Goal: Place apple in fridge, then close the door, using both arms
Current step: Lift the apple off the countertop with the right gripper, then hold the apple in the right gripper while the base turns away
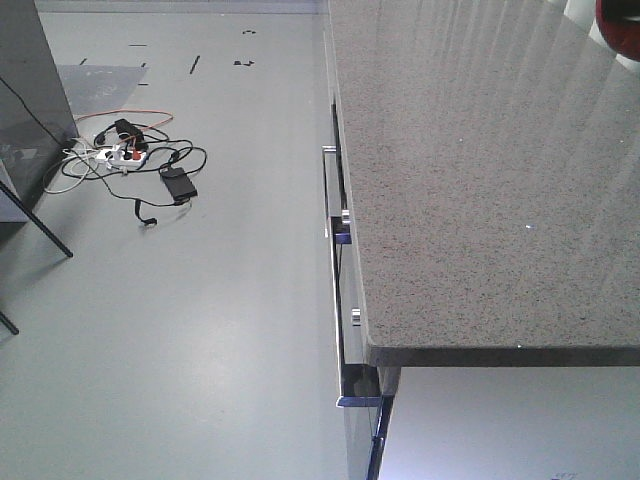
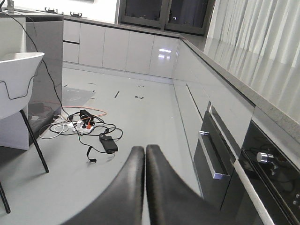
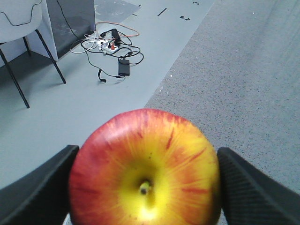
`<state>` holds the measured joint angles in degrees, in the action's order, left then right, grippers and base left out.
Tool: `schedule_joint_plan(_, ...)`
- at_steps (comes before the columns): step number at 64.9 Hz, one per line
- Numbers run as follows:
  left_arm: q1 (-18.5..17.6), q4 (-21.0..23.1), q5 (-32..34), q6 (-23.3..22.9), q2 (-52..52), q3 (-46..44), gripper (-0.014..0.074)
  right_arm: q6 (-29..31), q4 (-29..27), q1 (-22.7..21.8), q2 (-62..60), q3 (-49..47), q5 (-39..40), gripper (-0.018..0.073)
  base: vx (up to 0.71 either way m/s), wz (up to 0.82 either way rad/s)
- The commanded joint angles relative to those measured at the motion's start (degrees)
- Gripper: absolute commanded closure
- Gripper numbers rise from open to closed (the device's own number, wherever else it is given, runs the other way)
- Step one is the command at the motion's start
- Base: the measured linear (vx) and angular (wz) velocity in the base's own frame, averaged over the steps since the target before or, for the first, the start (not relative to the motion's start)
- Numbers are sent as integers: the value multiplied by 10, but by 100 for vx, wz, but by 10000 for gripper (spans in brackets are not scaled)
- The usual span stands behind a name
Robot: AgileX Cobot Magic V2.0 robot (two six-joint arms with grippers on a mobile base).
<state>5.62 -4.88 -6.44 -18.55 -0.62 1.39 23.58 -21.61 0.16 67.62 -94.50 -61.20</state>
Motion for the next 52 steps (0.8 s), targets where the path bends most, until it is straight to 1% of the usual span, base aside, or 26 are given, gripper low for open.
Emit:
schedule_joint_plan(1,1,4,44,-4,-9,-10,603,3,-13,-2,-11,-17,44,489,0,0)
schedule_joint_plan(35,1,4,44,-4,-9,-10,603,3,-13,-2,-11,-17,44,489,0,1)
schedule_joint_plan(52,1,4,44,-4,-9,-10,603,3,-13,-2,-14,-17,44,489,1,18)
